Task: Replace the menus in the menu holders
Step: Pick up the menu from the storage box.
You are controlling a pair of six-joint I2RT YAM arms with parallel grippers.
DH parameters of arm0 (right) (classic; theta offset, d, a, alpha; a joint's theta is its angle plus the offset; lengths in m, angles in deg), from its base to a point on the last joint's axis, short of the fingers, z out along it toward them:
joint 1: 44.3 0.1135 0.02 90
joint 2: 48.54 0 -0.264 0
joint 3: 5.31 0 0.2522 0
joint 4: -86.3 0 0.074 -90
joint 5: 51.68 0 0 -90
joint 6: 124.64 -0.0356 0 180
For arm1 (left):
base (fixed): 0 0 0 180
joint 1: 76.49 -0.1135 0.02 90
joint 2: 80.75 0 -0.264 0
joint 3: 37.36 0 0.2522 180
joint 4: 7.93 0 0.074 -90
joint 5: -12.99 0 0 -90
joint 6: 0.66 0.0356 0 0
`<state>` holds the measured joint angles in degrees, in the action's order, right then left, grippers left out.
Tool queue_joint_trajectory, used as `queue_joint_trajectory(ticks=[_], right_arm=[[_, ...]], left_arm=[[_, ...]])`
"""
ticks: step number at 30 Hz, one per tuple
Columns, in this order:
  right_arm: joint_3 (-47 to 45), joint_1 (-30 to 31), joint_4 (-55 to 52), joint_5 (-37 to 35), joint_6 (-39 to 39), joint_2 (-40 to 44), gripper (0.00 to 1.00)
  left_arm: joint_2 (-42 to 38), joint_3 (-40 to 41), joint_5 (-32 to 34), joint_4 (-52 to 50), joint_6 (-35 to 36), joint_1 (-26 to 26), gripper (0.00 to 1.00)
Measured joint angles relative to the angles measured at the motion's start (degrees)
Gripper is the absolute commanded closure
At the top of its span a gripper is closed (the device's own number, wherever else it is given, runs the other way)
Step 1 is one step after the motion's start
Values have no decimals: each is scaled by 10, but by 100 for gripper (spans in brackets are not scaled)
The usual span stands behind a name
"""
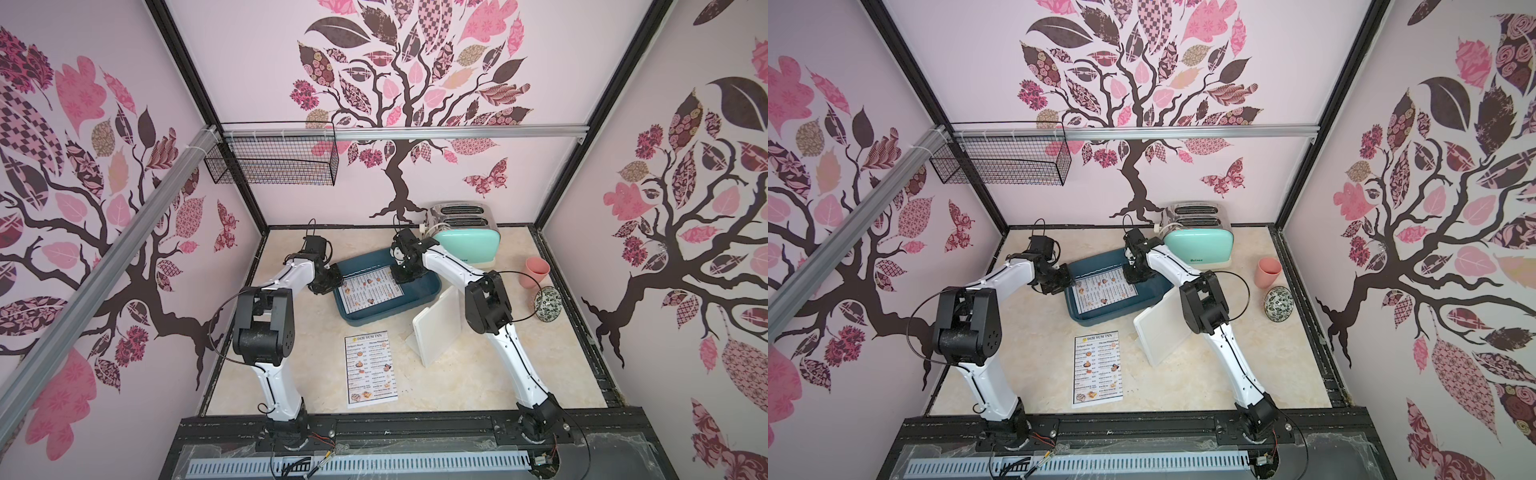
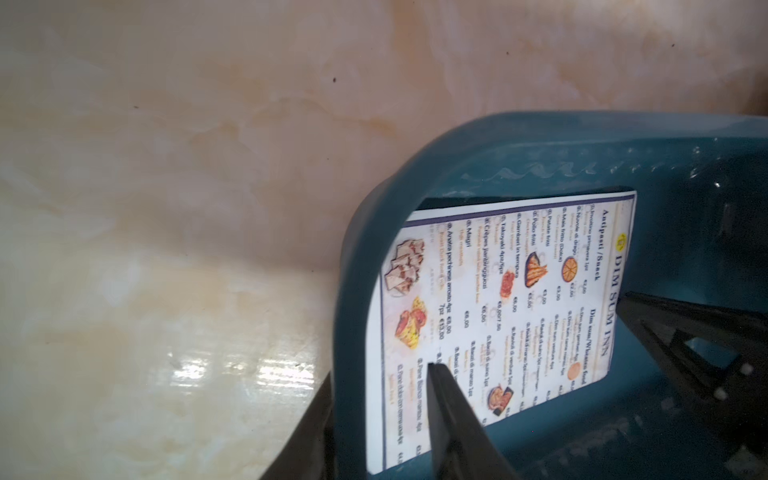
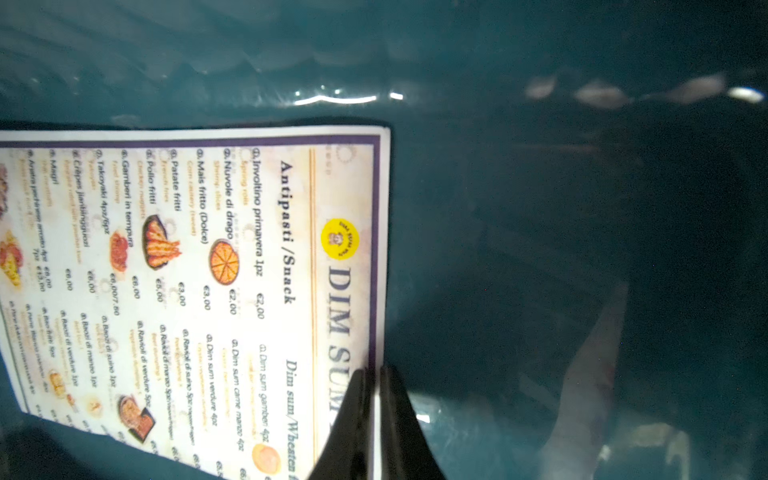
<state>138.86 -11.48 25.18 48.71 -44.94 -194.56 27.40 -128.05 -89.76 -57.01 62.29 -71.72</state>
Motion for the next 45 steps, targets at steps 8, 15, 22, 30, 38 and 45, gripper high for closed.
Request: queue_joint_trajectory(ticks=[8, 15, 22, 30, 38, 45], right_arm=[[5, 0, 3, 28, 1, -9, 89], [14, 2, 8, 61, 3, -17, 87], [19, 11, 19, 99, 11, -25, 85], [28, 39, 37, 168, 12, -41, 85], [31, 50, 39, 185, 12, -45, 85], [31, 50, 37, 186, 12, -45, 85]], left_arm=[[0, 0, -17, 6, -10, 0, 51], [0, 0, -24, 9, -13, 0, 48], [0, 0, -25, 10, -13, 0, 48], [0, 0, -27, 9, -12, 0, 48], [-1, -17, -9, -22, -3, 7, 48], [-26, -29, 28, -68, 4, 16, 48]])
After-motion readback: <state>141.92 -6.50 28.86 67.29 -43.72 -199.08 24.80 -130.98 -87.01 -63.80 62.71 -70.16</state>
